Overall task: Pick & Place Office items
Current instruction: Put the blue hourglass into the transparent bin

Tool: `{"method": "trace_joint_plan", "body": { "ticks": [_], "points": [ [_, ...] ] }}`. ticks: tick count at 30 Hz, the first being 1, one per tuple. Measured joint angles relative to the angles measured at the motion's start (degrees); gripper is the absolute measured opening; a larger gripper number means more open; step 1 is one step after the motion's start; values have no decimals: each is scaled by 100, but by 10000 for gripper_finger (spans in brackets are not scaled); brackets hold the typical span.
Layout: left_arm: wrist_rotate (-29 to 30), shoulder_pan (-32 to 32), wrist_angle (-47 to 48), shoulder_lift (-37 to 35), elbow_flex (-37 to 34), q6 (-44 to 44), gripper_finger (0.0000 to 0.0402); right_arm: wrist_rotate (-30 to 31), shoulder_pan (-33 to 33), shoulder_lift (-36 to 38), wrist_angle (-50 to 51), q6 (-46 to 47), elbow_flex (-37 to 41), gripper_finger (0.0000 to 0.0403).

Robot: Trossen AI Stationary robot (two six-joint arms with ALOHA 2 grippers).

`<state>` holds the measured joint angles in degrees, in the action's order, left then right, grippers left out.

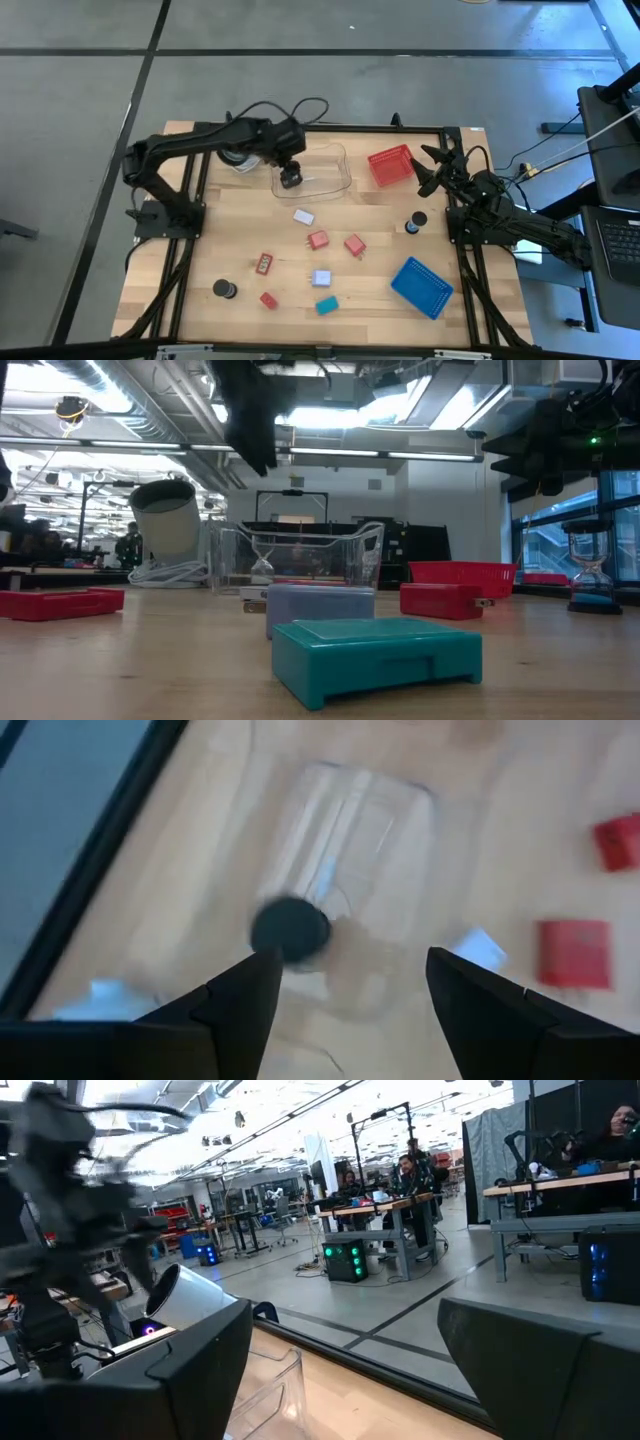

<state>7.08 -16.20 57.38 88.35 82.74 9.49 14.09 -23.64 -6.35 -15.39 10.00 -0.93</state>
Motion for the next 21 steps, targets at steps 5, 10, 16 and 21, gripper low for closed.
{"method": "trace_joint_plan", "body": {
  "ticks": [5,10,16,21],
  "points": [
    [214,994,622,-723,-259,1418,244,0,0,0,0,0,0,324],
    [244,2072,1310,-1236,-581,3072,246,2,0,0,2,0,0,324],
    [194,3194,1990,-1470,-1053,5058,252,0,0,0,2,0,0,324],
    [-134,3869,2002,-1460,-1344,5791,270,0,0,0,4,0,0,324]
  ]
}}
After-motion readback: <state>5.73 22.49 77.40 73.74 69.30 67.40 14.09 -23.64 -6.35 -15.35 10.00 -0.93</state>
